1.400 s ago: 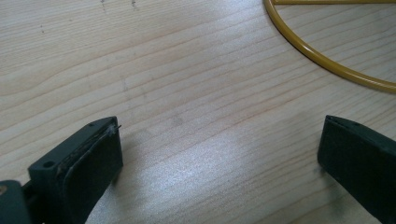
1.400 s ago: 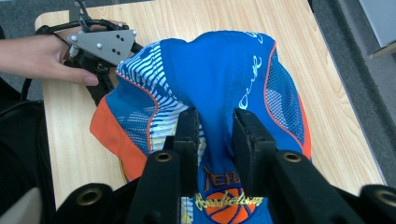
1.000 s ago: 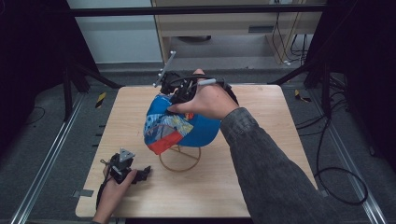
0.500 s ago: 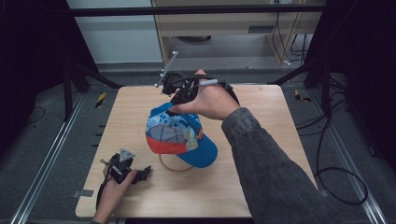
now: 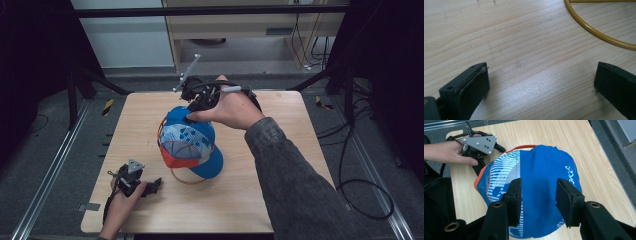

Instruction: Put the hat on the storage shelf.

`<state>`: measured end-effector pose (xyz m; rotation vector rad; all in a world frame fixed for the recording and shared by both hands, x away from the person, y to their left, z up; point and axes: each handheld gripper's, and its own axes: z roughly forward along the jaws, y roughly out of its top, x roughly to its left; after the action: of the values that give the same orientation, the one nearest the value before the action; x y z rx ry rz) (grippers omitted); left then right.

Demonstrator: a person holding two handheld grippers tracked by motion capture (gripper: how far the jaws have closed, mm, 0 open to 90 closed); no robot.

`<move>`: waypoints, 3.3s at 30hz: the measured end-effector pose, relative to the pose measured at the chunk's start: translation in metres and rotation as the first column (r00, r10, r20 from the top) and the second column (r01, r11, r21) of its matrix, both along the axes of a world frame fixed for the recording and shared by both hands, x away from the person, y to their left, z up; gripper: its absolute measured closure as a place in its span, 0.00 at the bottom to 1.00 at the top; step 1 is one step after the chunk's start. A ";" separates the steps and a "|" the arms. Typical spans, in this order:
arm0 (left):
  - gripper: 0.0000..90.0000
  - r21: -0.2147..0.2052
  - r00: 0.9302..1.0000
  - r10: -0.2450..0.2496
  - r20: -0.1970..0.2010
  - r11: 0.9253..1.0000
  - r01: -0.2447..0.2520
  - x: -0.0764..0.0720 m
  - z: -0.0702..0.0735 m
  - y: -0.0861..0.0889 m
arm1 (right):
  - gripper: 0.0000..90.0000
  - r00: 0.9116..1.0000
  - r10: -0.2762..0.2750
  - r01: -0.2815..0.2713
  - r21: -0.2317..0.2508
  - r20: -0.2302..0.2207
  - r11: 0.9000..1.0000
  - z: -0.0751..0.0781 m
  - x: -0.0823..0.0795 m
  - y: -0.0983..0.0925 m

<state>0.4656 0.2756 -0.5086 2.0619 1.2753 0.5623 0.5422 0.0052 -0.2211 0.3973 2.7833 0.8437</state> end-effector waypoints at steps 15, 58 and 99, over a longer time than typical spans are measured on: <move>0.00 -0.003 1.000 0.003 0.001 1.000 -0.003 0.000 0.000 0.000 | 0.63 1.000 -0.016 0.016 0.035 -0.008 0.999 -0.002 -0.005 -0.019; 0.00 -0.002 1.000 -0.001 -0.003 1.000 0.001 0.000 0.000 -0.001 | 0.42 0.986 -0.166 0.166 0.160 -0.017 0.973 -0.026 -0.021 -0.101; 0.00 0.004 1.000 -0.007 -0.003 1.000 0.007 -0.001 0.000 -0.001 | 0.11 0.929 -0.356 0.319 0.276 0.097 0.907 -0.068 -0.050 -0.169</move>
<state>0.4644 0.2746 -0.5085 2.0706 1.2693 0.5600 0.4923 -0.1636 -0.2890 0.8018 2.3766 1.0951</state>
